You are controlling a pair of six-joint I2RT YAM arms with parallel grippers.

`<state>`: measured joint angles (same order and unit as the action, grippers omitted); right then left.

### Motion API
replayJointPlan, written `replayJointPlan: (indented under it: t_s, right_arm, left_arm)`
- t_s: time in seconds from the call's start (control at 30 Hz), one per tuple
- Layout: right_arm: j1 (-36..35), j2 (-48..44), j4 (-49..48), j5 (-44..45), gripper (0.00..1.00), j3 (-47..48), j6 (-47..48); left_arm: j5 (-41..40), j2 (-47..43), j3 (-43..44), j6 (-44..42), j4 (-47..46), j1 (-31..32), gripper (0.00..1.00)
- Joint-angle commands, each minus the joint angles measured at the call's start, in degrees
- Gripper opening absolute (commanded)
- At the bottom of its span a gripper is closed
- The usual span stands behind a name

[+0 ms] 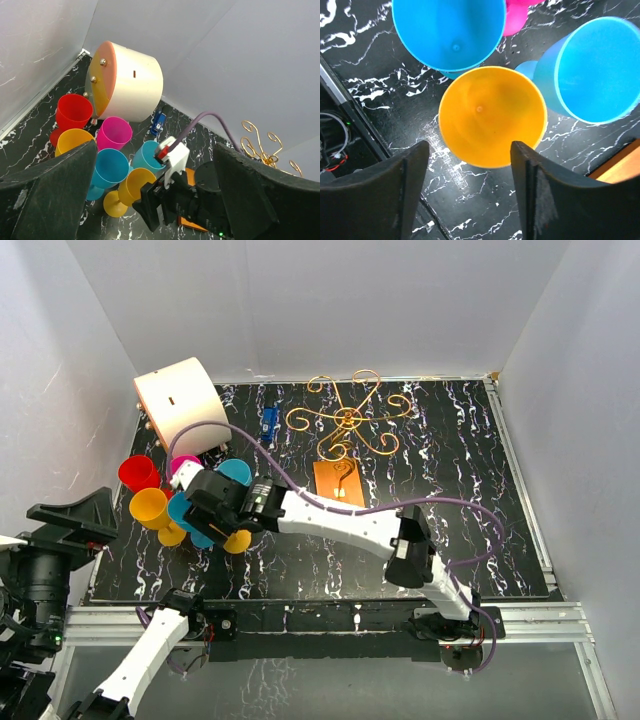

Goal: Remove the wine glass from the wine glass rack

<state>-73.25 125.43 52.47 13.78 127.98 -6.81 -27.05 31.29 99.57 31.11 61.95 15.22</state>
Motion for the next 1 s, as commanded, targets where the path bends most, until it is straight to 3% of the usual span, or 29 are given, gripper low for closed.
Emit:
replayJointPlan:
  t_s: [0.0,0.27,0.47,0.73,0.83,0.97]
  right_arm:
    - [1.4,-10.6,-2.0,2.9,0.69,4.3,0.8]
    - [6.4,-26.8,-10.9,12.7,0.86,-3.3,5.3]
    - [13.1,-42.9,-22.7,20.9,0.97,-17.9,9.3]
    - [19.6,-62.2,-32.2,34.7,0.98,-33.4,11.0]
    - [19.6,-69.7,-33.5,34.6,0.98,-38.2,8.8]
    - [19.6,-77.5,-33.4,28.0,0.98,-41.3,7.1]
  left_arm:
    - [2.1,2.4,-1.0,0.7,-1.9,0.2,0.99]
    - [6.1,4.5,-4.9,1.7,-3.6,0.2,0.99]
    - [10.5,7.2,-9.1,2.2,-6.4,0.2,0.99]
    - [18.3,17.0,-9.0,-1.7,-13.7,0.3,0.99]
    - [21.5,22.0,-4.7,-4.4,-16.3,0.2,0.99]
    - [23.8,26.2,0.9,-7.3,-20.6,0.2,0.99]
